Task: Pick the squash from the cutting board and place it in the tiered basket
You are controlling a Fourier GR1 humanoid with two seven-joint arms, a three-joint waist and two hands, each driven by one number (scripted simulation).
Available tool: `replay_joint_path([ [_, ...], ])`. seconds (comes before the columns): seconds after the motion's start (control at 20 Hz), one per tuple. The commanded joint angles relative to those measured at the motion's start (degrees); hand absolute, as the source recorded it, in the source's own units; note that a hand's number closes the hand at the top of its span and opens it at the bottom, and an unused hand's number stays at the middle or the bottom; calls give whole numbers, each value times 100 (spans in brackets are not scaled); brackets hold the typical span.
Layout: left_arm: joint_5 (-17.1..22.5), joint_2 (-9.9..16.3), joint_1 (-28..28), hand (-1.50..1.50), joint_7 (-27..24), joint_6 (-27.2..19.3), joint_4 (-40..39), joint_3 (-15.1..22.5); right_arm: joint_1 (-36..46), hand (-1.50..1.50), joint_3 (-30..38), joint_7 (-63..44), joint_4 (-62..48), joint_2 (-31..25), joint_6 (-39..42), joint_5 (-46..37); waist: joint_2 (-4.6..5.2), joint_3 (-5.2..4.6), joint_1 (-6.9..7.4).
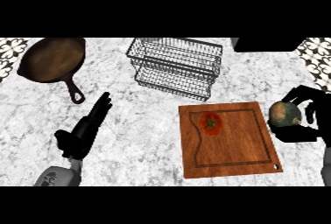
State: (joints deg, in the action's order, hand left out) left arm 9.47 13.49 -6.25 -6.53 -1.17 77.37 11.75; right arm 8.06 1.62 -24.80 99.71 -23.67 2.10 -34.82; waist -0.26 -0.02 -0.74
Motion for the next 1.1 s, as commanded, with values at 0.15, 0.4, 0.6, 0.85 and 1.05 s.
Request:
replay_joint_path([
  [0.15, -156, -118, -159, 0, 207, -50, 86, -18, 1145, 150, 206, -1017, 1011, -83, 865, 565, 17, -2, 83],
  [0.4, -70, 46, -79, 0, -3, 264, -12, -210, 2510, 150, -240, -2297, 773, 496, 803, 249, 24, -5, 135],
  [0.6, -261, -349, -506, 0, -172, 73, -625, -169, 3947, 150, -247, -2719, -220, 637, 1004, 273, 43, -8, 135],
  [0.85, -104, -89, -424, 0, 299, 312, -107, -287, 5196, 150, -20, -2545, -1925, 861, 817, 239, 48, -3, 199],
  [1.05, -286, -151, -181, 0, 30, 330, -173, -168, 5736, 150, 43, -1959, -3353, 1083, 330, 16, 67, -2, 242],
])
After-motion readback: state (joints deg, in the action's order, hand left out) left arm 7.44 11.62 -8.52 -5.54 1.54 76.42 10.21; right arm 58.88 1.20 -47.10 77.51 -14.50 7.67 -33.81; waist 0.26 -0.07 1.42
